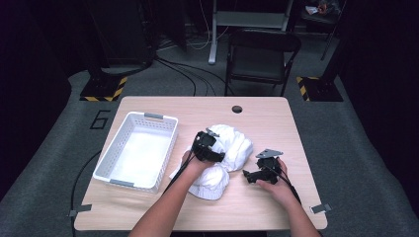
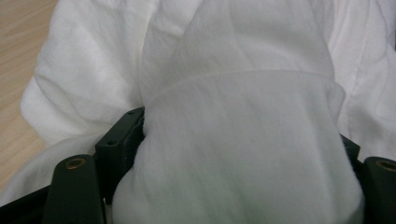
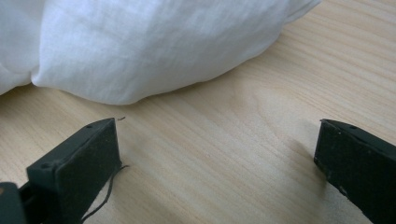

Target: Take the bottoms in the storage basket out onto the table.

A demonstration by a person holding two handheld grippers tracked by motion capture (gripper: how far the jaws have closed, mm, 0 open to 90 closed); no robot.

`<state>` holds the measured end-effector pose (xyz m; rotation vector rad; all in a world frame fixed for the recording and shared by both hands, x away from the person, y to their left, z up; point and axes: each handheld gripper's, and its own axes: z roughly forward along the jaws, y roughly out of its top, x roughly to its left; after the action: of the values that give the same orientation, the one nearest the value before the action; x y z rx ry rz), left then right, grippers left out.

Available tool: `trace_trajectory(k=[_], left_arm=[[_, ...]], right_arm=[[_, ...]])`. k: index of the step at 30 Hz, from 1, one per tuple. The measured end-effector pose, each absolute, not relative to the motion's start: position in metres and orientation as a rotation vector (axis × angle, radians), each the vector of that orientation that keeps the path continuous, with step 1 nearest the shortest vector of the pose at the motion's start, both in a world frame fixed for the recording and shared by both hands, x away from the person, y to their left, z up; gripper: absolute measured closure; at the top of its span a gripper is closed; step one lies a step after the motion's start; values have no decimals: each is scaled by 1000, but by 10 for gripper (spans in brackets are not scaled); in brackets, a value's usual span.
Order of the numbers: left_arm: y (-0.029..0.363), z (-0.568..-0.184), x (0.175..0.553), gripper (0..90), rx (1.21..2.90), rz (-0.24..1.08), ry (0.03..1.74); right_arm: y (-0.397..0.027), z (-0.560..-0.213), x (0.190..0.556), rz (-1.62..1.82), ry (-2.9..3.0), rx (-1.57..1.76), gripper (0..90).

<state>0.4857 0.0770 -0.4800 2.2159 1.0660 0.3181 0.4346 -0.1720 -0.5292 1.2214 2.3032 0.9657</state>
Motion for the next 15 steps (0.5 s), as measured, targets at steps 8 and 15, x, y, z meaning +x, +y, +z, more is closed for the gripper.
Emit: trace_trajectory(k=[8,15], left_arm=[[77,-472,486,193,2192,281,1085],[79,-462,484,175,2164,257,1079]], right_arm=[[-172,-529,435,966,2303,1221,0],[-172,-529,435,966,2303,1222,0]])
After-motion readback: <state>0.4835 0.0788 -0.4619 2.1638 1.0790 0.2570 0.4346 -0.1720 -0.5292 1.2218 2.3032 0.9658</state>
